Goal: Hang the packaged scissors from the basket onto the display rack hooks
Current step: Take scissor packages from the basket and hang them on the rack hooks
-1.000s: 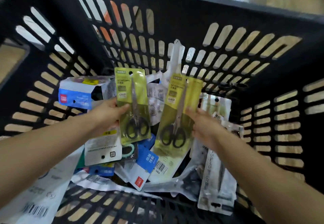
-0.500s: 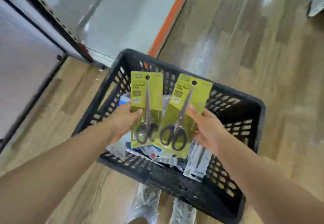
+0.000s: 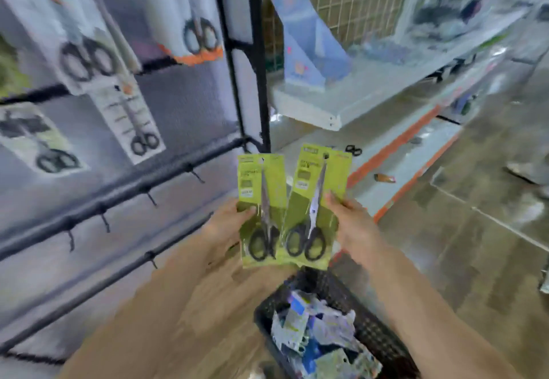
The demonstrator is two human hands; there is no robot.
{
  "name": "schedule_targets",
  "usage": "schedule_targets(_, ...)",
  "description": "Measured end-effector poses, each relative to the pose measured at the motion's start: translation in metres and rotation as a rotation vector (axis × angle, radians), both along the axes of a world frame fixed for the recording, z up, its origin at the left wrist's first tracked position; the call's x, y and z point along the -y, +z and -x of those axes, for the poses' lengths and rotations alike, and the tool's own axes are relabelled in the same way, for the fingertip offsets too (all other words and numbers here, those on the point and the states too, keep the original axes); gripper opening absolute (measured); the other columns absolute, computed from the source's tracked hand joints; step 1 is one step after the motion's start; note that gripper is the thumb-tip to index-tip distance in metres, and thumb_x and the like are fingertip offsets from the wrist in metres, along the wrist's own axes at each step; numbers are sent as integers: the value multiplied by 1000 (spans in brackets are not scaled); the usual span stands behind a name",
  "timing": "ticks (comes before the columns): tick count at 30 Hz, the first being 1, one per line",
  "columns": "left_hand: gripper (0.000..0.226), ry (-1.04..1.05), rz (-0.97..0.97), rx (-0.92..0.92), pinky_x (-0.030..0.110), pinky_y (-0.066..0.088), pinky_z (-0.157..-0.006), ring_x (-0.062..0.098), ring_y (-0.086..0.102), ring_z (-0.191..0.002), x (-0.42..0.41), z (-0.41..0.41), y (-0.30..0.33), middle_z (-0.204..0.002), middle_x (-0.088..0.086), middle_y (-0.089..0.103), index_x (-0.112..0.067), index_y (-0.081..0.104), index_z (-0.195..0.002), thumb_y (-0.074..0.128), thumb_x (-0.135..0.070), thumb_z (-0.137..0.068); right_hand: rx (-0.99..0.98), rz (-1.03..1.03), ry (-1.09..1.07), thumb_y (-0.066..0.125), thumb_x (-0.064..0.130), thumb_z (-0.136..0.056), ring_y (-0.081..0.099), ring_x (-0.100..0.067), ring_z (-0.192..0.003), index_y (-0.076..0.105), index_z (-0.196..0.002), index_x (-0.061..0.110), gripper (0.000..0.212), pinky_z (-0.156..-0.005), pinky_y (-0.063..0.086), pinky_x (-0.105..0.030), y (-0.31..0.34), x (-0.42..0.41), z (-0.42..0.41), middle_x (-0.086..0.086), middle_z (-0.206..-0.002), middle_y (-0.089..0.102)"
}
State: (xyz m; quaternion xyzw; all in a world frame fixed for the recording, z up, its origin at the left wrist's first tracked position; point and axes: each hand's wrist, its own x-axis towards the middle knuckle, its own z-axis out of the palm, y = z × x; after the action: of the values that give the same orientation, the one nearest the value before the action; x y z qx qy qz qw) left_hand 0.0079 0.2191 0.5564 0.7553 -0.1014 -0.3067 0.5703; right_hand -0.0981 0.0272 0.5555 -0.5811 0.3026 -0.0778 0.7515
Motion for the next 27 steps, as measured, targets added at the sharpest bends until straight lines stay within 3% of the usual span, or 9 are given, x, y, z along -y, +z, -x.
schedule_targets(2,13,90,59,40,36,53,-78,21,64,-81,-32,7,41,-89,8,66,-9,58,-96,45,-10,-99,62,3,64,55,24,-95,65,-21,-89,63,-97,14,13,-81,53,-30,40,-26,-17,-8,-97,69)
schedule_targets(4,15,171,161,49,30,56,-65,16,67,-71,-63,16,72,-80,3,69,-6,57,-99,42,-7,-100,137,41,164,58,26,-93,62,-23,-102,65,-106,12,21,-95,45,-36,72,-56,-30,-7,-107,68)
schedule_targets(6,19,244,226,90,21,53,-51,6,66,-56,-95,26,94,-62,-6,69,-8,56,-90,40,-2,-99,196,45,238,59,23,-92,64,-21,-98,66,-107,13,19,-93,46,-34,95,-87,-41,-5,-105,69)
schedule_targets(8,15,332,224,134,18,50,-47,5,64,-52,-124,26,106,-58,-6,67,-6,54,-89,42,-2,-98,241,43,293,57,16,-93,65,-18,-93,65,-96,16,9,-91,48,-34,109,-114,-51,-3,-101,70)
schedule_targets(12,8,515,241,180,29,48,-62,18,58,-68,-177,27,124,-83,11,61,-5,53,-104,48,-7,-97,283,84,406,56,16,-94,63,-14,-94,62,-99,19,9,-89,46,-34,134,-166,-66,2,-100,69)
schedule_targets(15,10,617,320,156,31,53,-60,19,58,-69,-206,26,138,-78,7,61,-10,56,-92,47,-6,-97,270,150,446,54,27,-95,55,-8,-95,57,-98,24,5,-90,37,-29,150,-200,-77,11,-100,62)
schedule_targets(19,7,670,336,215,29,53,-59,19,59,-70,-242,15,161,-82,6,61,-13,56,-88,54,-16,-95,307,234,485,60,63,-79,47,-17,-124,52,-128,23,64,-105,34,-42,172,-243,-99,9,-131,54)
schedule_targets(22,7,721,378,246,33,53,-65,21,60,-74,-266,-3,176,-87,8,61,-14,57,-90,55,-19,-94,339,245,470,54,55,-88,42,-17,-125,48,-135,20,58,-106,31,-43,194,-270,-111,7,-132,50)
schedule_targets(27,5,759,415,383,34,51,-74,17,60,-77,-300,-25,184,-90,6,63,-19,59,-92,55,-19,-95,452,348,401,51,56,-88,36,-21,-134,37,-143,15,70,-107,31,-41,222,-302,-138,0,-148,38)
